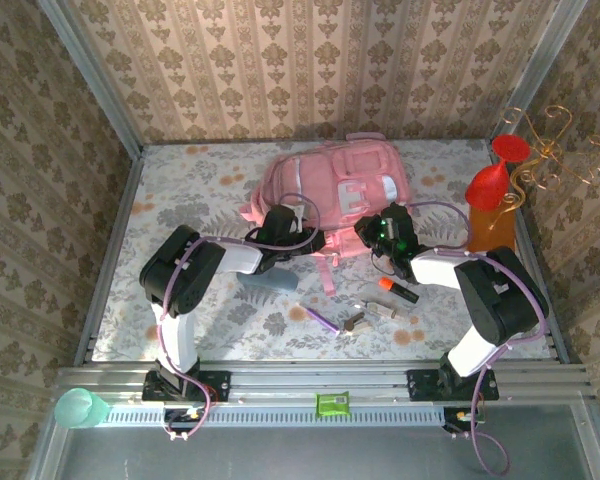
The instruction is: Pack the student bag
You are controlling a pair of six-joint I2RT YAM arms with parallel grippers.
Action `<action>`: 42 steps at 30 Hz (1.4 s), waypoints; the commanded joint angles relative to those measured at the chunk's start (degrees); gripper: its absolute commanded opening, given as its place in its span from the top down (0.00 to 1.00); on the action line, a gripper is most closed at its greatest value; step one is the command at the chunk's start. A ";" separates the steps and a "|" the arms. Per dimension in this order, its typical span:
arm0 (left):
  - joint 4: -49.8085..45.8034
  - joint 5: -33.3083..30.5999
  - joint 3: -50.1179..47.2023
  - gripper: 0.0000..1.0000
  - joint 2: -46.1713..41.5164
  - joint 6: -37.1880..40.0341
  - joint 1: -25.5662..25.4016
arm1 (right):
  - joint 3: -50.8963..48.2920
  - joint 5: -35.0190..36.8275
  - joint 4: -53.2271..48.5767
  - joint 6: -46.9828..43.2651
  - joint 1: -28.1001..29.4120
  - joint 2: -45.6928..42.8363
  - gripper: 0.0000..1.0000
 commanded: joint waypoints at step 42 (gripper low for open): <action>-32.29 -36.79 5.84 1.00 -5.47 27.70 -2.87 | -1.17 14.37 -12.99 -12.55 -2.34 -8.51 1.00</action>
